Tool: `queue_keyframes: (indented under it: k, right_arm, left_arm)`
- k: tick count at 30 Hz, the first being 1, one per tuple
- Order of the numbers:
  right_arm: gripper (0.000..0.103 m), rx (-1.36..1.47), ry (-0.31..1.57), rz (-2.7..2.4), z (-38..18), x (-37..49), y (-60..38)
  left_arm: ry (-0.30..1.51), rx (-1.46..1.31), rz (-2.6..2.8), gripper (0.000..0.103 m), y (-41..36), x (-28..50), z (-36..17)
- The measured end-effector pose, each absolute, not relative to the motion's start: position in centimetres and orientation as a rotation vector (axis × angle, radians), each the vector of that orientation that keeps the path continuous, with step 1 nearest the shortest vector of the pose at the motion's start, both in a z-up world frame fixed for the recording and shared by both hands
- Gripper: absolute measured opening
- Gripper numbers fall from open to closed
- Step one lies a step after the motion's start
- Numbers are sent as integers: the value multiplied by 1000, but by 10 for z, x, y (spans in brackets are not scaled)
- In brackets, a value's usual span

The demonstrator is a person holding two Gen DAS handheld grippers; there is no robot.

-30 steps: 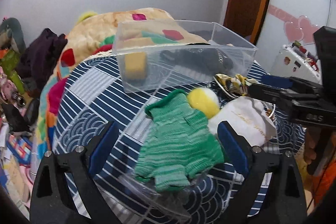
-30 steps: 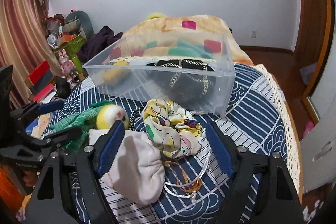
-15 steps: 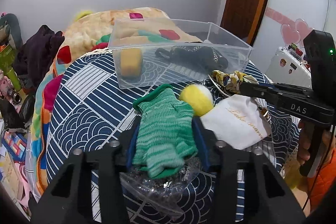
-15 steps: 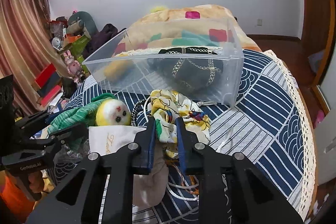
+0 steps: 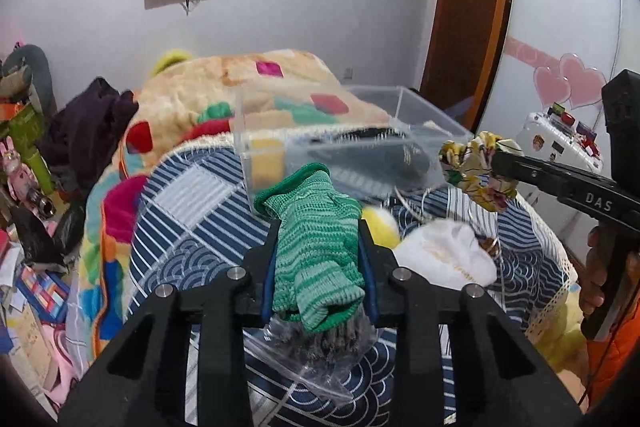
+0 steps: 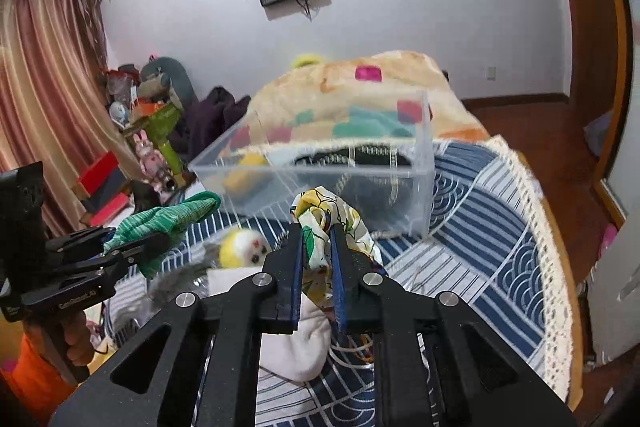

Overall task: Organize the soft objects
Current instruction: 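Place the glove and scarf into the clear box and open both tools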

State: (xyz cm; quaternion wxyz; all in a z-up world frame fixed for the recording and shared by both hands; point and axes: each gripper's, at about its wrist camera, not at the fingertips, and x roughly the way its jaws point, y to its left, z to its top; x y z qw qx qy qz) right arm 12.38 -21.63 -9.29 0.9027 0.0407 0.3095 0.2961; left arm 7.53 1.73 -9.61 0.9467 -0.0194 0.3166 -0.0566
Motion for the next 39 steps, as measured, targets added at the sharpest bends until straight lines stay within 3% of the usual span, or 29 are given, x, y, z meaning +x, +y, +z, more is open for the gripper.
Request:
queue_keyframes:
  k: [21,39]
  right_arm:
    - [12,51,455,622,-33,159,-186]
    - [12,-53,611,627,-67,216,-139]
  left_arm:
    - [510,-21,-60,33,22,150,-46]
    - [702,27,-84,33,12,234,-95]
